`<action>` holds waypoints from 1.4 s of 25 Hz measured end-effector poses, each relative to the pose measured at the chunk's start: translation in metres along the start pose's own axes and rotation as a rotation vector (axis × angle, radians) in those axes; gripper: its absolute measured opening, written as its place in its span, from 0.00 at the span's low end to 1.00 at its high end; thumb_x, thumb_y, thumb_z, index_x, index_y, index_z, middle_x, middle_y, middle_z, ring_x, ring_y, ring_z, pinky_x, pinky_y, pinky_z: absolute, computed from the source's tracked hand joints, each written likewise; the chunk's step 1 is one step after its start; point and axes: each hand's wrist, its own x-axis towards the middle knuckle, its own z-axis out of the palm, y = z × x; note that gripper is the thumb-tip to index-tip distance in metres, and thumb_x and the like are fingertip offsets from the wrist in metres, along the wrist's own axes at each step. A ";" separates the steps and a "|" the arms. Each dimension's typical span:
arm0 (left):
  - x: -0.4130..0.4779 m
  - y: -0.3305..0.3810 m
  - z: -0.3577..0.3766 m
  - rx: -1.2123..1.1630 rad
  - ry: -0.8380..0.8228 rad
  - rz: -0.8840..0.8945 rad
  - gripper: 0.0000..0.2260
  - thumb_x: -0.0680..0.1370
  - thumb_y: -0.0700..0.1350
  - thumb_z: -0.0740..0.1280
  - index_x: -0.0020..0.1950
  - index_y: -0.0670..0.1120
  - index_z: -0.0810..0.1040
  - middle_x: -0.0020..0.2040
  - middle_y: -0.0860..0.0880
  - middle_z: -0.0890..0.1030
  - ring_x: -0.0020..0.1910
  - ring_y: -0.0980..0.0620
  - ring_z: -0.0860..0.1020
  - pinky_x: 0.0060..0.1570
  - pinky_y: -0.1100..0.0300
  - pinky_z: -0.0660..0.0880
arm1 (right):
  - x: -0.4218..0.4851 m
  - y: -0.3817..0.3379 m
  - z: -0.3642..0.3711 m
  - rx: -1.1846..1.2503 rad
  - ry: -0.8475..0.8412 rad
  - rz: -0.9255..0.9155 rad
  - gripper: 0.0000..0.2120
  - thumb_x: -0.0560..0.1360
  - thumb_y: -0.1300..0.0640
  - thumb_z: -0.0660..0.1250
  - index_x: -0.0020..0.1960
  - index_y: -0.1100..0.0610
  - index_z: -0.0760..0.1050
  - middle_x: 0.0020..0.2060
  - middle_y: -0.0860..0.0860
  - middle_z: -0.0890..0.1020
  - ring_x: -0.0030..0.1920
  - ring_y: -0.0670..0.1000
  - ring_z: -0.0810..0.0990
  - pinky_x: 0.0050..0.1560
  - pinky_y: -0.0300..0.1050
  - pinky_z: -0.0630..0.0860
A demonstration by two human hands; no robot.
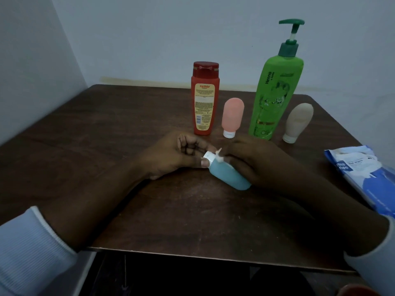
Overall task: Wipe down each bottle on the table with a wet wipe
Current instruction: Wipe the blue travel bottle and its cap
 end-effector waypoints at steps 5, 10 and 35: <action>-0.001 0.004 0.002 -0.070 -0.006 0.000 0.20 0.72 0.28 0.74 0.64 0.39 0.80 0.59 0.42 0.86 0.59 0.44 0.85 0.57 0.55 0.83 | -0.008 0.003 -0.006 0.190 0.127 0.058 0.10 0.77 0.62 0.68 0.56 0.53 0.81 0.51 0.45 0.82 0.52 0.42 0.79 0.50 0.36 0.75; -0.001 0.004 0.003 -0.126 0.021 0.038 0.22 0.71 0.27 0.75 0.63 0.39 0.79 0.58 0.40 0.86 0.57 0.43 0.85 0.55 0.54 0.83 | -0.004 0.007 -0.007 0.383 0.109 0.146 0.09 0.75 0.61 0.67 0.52 0.52 0.82 0.47 0.44 0.83 0.49 0.46 0.81 0.47 0.45 0.78; -0.003 0.028 0.003 -0.534 0.376 0.109 0.30 0.68 0.30 0.72 0.65 0.50 0.70 0.50 0.45 0.88 0.52 0.47 0.87 0.44 0.56 0.85 | -0.010 -0.002 -0.021 0.508 0.598 0.219 0.20 0.70 0.59 0.75 0.61 0.56 0.77 0.59 0.49 0.80 0.60 0.44 0.80 0.57 0.38 0.78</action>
